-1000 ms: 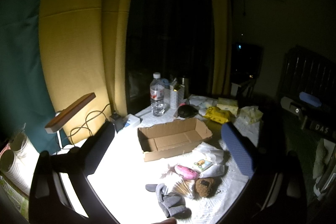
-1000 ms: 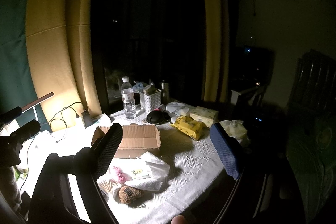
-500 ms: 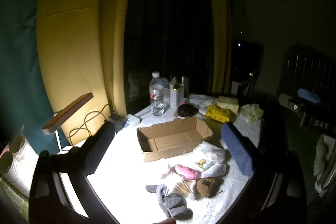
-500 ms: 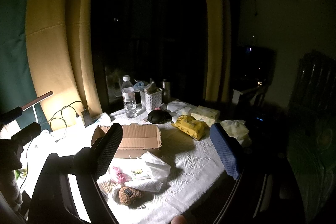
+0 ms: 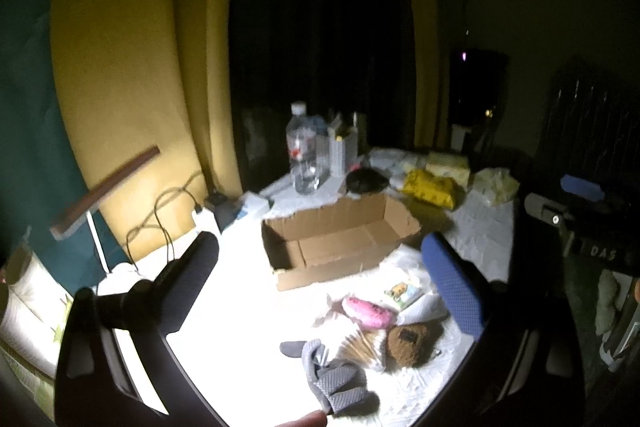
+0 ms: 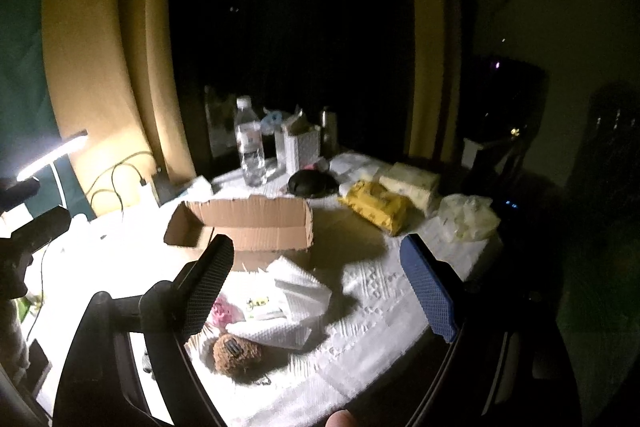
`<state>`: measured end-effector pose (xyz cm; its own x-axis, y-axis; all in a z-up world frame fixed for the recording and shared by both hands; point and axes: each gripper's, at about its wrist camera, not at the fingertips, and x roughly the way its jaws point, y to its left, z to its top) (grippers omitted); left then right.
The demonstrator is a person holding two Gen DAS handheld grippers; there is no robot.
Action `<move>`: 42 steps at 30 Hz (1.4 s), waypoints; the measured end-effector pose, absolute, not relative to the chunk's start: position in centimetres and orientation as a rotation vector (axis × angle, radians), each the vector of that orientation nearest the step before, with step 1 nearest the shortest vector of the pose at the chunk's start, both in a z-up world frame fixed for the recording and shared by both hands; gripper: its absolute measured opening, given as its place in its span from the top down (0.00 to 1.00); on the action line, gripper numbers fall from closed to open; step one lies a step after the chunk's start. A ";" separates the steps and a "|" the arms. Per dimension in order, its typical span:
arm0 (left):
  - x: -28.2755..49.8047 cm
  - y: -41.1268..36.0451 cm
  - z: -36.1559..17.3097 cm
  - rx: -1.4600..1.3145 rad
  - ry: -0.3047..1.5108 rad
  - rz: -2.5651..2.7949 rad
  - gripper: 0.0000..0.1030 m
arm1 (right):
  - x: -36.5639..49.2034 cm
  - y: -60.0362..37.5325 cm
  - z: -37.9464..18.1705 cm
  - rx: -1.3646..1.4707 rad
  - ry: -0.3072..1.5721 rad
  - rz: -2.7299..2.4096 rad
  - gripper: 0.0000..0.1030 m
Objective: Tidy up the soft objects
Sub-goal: 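Lower the left tool onto the grey glove while the right tool lowers onto the white paper towel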
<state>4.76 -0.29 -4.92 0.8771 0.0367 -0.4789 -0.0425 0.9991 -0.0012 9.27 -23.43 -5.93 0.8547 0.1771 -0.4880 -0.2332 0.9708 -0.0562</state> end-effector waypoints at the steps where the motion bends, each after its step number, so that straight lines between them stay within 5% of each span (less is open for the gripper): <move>1: 5.1 -0.5 -5.6 -0.008 0.518 0.045 0.01 | 9.7 -23.6 -6.1 -0.112 0.511 0.219 0.15; 22: 10.0 -0.9 -19.1 -0.056 0.857 0.115 0.01 | 17.4 -25.0 -17.3 -0.097 0.747 0.326 0.15; 42: 9.5 0.8 -25.7 -0.143 1.044 0.165 0.02 | 23.9 -23.5 -24.0 -0.059 0.885 0.424 0.15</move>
